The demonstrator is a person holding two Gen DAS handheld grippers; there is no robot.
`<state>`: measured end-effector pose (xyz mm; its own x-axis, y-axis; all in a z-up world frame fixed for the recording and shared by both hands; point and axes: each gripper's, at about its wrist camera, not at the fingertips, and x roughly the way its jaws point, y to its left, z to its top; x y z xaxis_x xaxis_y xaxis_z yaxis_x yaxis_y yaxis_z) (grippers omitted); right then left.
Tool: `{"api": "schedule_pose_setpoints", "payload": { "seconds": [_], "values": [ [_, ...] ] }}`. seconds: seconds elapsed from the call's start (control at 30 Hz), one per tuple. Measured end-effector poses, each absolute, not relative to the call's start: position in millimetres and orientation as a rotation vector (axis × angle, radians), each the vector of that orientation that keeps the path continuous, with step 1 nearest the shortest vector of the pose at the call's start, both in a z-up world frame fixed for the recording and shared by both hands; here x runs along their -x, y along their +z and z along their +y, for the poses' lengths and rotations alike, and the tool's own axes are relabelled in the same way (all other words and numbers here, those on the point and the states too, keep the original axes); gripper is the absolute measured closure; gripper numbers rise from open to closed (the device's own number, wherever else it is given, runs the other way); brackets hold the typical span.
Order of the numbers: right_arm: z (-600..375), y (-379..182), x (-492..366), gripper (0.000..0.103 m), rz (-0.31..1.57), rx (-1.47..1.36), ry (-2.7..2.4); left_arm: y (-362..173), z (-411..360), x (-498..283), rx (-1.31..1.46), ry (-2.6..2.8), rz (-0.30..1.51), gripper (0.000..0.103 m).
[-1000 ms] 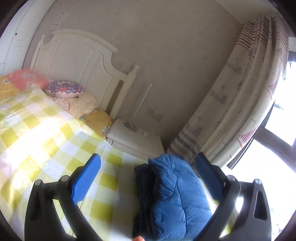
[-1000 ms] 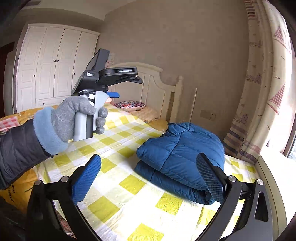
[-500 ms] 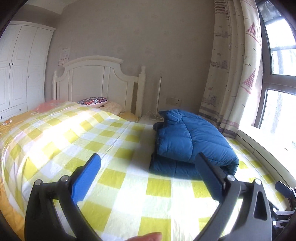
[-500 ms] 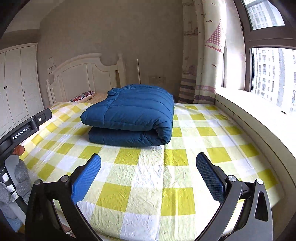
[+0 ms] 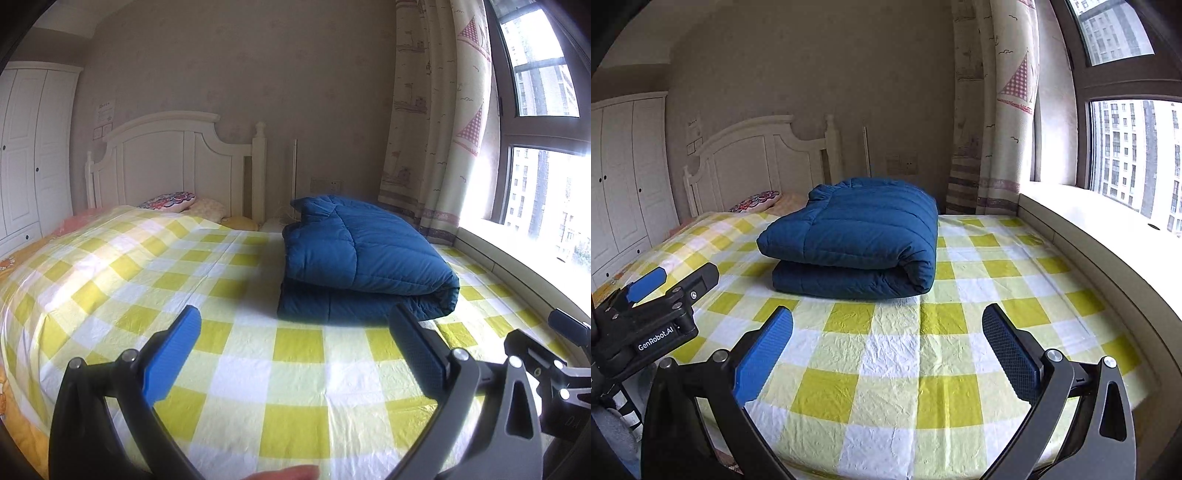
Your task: Fold large clothes
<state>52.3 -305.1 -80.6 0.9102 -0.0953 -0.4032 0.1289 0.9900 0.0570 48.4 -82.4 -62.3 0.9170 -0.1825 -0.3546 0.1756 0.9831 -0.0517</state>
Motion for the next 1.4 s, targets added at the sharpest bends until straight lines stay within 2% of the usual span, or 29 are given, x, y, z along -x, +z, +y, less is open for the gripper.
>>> {"api": "schedule_pose_setpoints", "payload": {
  "seconds": [1.4],
  "values": [
    [-302, -76, -43, 0.004, 0.374, -0.094, -0.104, -64, -89, -34, -0.002, -0.184, 0.343, 0.002]
  ]
}}
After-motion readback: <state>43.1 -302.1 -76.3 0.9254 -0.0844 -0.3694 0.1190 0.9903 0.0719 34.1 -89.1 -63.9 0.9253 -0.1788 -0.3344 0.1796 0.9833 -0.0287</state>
